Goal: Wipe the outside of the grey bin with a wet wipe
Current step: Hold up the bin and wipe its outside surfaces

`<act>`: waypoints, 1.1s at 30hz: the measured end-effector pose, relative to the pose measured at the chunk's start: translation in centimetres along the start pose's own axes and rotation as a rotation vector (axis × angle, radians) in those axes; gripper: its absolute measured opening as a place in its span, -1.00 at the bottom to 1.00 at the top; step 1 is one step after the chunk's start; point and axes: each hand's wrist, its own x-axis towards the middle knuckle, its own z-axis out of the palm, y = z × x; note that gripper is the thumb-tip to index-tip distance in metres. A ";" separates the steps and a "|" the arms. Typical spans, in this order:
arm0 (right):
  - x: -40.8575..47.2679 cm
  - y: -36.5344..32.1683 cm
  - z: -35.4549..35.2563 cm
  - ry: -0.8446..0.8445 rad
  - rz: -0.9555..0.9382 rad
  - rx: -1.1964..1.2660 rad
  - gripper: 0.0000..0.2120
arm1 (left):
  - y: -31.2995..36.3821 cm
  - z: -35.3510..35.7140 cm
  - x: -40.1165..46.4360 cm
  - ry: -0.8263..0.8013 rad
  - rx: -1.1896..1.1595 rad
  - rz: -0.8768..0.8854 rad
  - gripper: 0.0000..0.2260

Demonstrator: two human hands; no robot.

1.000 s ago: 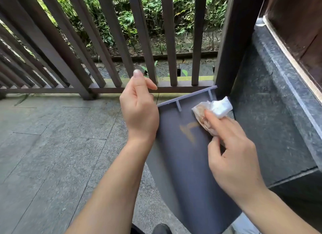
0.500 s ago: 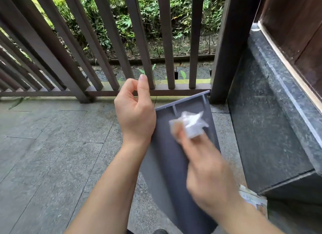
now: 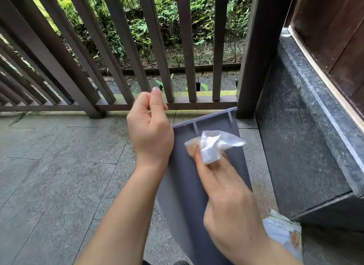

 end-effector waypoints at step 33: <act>0.3 1.2 0.8 0.004 -0.180 0.206 -0.40 | 0.2 0.9 0.1 0.073 0.110 0.057 -0.69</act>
